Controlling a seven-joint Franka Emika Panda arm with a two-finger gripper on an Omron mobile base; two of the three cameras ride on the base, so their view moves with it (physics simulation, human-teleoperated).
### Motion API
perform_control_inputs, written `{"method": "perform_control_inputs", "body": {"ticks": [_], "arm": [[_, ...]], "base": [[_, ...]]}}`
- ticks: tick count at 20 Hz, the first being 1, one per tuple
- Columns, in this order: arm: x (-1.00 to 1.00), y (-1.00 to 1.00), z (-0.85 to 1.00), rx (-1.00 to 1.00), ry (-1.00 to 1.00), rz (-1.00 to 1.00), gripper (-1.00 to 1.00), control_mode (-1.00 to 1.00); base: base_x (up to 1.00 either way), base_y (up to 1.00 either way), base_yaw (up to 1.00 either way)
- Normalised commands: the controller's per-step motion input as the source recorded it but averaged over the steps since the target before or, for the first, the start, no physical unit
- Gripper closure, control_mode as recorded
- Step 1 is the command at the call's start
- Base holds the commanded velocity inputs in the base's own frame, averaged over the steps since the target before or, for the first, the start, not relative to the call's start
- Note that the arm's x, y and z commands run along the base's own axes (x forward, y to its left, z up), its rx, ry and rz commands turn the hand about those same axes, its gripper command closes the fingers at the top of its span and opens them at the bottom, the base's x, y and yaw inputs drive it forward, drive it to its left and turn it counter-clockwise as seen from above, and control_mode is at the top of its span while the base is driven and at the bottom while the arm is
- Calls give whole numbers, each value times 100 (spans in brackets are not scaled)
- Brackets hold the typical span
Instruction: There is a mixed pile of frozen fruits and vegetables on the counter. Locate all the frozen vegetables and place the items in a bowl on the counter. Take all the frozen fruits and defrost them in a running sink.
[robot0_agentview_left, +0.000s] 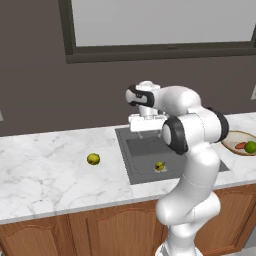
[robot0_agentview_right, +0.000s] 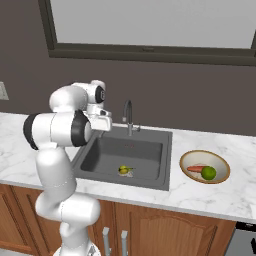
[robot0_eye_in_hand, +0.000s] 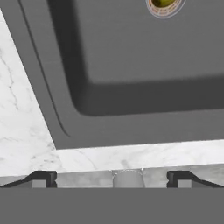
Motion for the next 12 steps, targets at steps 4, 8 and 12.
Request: {"method": "perform_control_inputs", "body": {"ticks": [4, 8, 12], "arm": [[-31, 37, 12, 0, -17, 2, -100, -100], [-6, 32, 7, -4, -28, 2, -100, -100], [0, 21, 0, -1, -32, 2, -100, -100]], "base": [[0, 0, 0], [0, 0, 0], [0, 0, 0]]}}
